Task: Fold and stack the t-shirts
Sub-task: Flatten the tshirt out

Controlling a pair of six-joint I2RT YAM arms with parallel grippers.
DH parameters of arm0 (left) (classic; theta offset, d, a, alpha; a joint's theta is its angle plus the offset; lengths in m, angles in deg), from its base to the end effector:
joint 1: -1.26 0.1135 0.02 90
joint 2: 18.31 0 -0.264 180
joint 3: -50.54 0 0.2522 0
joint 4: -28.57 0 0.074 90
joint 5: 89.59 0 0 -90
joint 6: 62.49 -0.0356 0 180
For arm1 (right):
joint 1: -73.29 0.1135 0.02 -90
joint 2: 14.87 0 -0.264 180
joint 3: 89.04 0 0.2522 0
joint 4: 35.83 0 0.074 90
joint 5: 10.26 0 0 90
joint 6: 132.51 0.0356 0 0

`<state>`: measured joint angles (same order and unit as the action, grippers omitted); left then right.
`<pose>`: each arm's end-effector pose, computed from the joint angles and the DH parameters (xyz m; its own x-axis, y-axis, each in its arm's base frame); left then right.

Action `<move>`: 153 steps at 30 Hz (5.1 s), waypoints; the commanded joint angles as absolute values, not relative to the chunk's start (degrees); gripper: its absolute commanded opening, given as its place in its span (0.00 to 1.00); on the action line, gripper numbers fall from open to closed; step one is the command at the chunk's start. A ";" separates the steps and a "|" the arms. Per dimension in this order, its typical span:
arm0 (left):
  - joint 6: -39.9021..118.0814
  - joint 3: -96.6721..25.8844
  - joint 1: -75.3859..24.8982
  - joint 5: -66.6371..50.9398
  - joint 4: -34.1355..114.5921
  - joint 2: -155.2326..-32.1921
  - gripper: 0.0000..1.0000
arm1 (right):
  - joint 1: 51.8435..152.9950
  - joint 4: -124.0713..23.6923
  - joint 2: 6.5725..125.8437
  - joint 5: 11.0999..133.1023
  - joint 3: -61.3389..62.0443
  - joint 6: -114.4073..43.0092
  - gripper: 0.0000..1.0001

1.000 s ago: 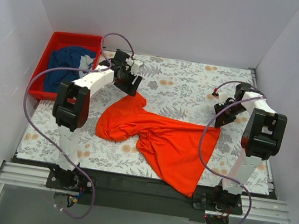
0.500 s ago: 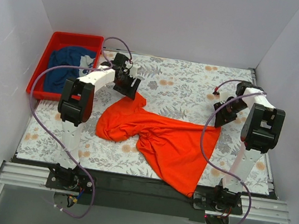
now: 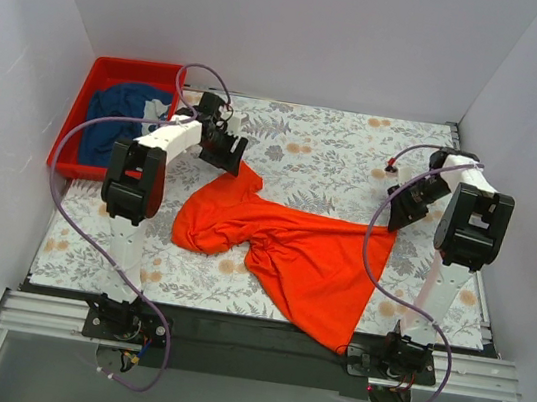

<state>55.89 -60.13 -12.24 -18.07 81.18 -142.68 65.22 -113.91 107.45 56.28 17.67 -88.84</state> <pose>0.4421 -0.1177 0.1730 -0.9475 -0.2361 -0.2155 -0.1195 0.8868 -0.4464 0.3952 -0.0417 0.1623 -0.7937 -0.5576 -0.2429 -0.6082 0.7260 0.3209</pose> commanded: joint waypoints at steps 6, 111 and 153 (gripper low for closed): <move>54.93 -65.35 -12.02 -17.96 81.97 -143.19 0.67 | 63.98 -118.06 110.02 54.08 20.96 -91.56 0.35; 65.30 -24.78 2.93 -19.72 39.73 -81.66 0.00 | 69.68 -57.18 47.96 53.36 -11.71 -82.93 0.01; 57.13 -67.03 -7.62 -9.70 46.53 -143.47 0.73 | 71.62 -60.74 101.16 81.95 17.18 -78.29 0.89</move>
